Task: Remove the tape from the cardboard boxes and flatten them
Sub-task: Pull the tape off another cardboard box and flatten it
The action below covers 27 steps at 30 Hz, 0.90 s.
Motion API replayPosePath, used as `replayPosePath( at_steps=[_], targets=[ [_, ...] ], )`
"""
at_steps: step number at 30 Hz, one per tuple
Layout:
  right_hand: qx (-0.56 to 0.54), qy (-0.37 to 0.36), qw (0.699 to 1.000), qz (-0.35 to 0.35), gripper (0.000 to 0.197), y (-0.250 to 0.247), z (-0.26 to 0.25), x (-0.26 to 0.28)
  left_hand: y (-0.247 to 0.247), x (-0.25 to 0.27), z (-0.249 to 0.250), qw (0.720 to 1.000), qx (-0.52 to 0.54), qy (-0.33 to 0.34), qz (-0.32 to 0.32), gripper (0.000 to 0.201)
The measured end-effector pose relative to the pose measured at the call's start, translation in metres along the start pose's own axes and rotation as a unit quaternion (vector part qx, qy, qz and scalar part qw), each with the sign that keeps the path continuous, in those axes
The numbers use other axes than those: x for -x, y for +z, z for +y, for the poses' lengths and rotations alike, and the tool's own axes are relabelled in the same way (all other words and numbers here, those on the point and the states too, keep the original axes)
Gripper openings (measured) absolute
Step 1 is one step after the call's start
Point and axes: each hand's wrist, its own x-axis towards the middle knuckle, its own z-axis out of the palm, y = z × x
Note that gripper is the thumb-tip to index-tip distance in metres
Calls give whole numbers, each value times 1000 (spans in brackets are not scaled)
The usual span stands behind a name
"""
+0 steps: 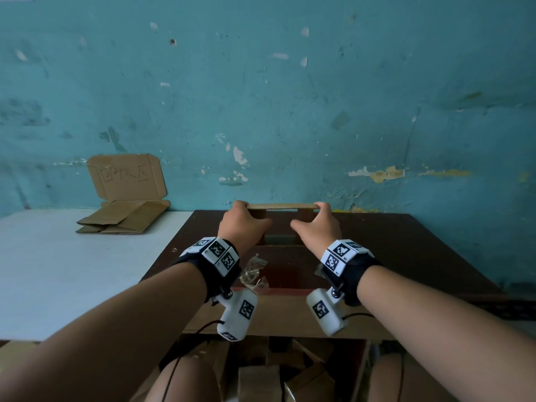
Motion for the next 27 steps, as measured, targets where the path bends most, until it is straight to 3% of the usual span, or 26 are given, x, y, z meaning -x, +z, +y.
replayPosePath(
  at_steps=[3,7,15,20,22,26,27],
  targets=[
    [-46,-20,999,1,50,-5,3,-1,-3,-2,-6,996,90,-7,-24,37],
    [-86,-28,996,-25,50,-6,9,-6,-6,-3,-11,987,156,-5,-33,7],
    [-91,-37,994,-55,46,-8,8,-4,-10,-1,-6,979,198,-20,-37,18],
    [-102,-45,992,-56,46,-8,5,-2,-11,1,-4,975,213,-34,-49,38],
    [-109,-51,991,-60,46,-9,4,-1,-13,2,-2,975,215,-28,-56,39],
    [-161,-30,984,-76,53,-12,4,-2,-16,3,2,962,258,-27,-88,22],
    [-180,-13,981,-76,53,-11,4,-4,-16,3,3,956,273,-36,-99,33]
  ],
)
